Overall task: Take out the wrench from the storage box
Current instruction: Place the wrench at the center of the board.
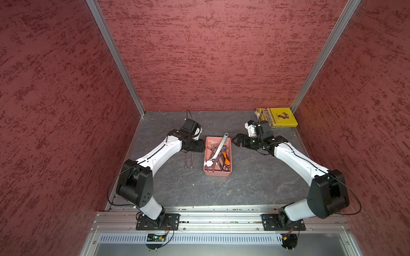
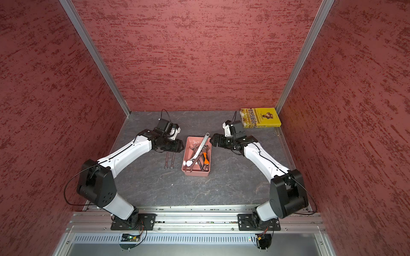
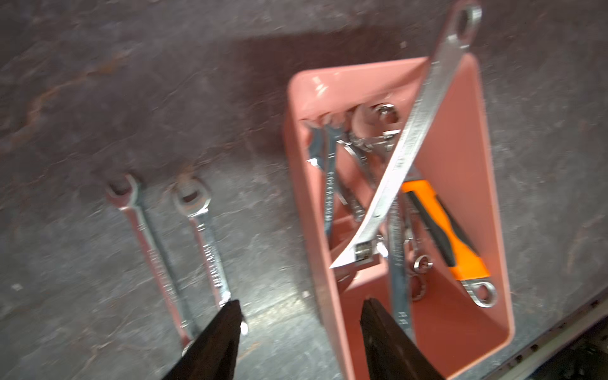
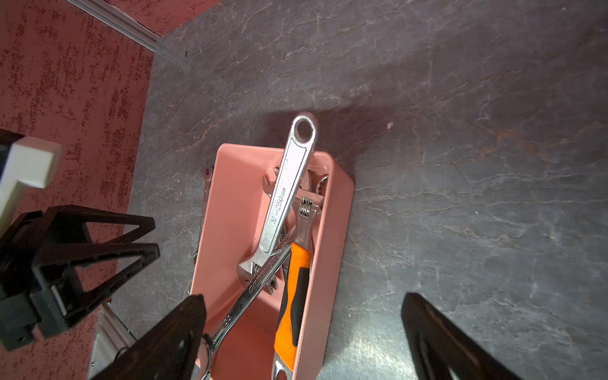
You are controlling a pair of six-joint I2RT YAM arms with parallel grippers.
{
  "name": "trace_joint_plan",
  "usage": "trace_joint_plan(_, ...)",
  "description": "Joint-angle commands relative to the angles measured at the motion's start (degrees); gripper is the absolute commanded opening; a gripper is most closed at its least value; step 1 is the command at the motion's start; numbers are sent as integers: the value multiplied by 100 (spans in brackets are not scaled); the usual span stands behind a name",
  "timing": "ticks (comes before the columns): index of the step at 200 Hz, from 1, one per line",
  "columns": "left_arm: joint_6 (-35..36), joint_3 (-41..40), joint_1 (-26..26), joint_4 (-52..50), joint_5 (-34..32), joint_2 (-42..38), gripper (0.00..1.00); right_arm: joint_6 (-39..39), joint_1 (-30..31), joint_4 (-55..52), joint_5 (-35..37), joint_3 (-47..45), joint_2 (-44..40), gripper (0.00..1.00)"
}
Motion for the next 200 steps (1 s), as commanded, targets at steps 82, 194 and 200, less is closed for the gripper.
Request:
trace_joint_plan(82, 219, 995, -521, 1005, 581, 1757, 61, -36, -51, 201, -64, -269, -451, 98)
trace_joint_plan(194, 240, 1203, -451, 1259, 1184, 2461, 37, -64, -82, 149, -59, -298, -473, 98)
trace_joint_plan(200, 250, 1202, -438, 1250, 1191, 2477, 36, -66, -86, 149, -64, -294, -466, 98)
